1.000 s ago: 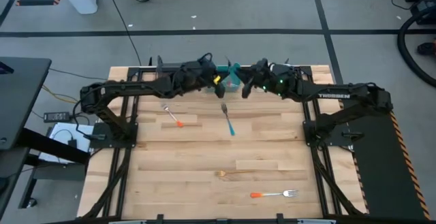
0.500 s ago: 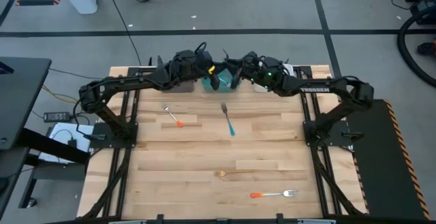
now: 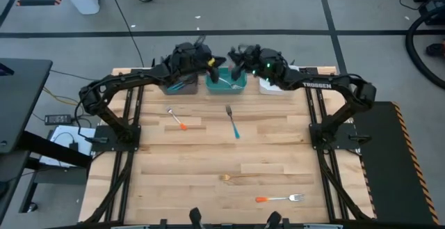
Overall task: Sort silverware by color (type)
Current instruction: Put the bottom left orange fork into the blue bin
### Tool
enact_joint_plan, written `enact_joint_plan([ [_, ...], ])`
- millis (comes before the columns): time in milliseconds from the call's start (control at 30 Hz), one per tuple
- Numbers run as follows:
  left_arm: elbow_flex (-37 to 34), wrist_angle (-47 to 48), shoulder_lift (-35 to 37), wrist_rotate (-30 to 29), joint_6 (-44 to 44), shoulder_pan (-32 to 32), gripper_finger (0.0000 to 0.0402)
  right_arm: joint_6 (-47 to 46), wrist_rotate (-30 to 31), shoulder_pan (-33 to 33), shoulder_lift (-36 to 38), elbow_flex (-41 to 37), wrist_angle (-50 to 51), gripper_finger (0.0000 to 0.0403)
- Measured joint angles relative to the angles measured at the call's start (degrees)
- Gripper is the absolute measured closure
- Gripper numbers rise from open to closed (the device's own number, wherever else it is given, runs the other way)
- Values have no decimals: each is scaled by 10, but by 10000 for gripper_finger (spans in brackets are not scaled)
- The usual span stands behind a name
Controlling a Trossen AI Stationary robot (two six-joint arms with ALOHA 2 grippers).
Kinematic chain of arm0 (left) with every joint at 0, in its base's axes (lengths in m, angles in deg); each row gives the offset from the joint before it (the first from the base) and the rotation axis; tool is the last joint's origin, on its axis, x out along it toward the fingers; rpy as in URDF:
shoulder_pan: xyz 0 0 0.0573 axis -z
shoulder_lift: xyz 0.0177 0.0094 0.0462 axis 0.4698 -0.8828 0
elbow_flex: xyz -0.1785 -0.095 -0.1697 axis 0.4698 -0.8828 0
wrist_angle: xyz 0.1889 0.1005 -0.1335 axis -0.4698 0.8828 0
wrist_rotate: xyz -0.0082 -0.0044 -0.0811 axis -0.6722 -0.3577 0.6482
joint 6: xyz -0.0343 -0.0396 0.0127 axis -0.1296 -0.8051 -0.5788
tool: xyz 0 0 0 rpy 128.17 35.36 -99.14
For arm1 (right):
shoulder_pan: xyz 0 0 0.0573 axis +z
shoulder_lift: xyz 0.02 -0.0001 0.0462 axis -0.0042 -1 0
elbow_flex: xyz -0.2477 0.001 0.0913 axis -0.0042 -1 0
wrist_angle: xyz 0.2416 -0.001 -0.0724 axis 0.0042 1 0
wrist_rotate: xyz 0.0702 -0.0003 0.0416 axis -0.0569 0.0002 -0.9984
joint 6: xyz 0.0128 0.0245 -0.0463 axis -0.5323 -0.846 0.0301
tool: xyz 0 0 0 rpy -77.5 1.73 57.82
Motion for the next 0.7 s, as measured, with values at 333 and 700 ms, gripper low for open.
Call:
enact_joint_plan([
  [333, 0, 12, 0, 33, -11, -71, 322, 20, -48, -69, -5, 0, 67, 395],
  [700, 0, 12, 0, 98, -13, -112, 324, 29, -131, -76, -87, 0, 84, 393],
])
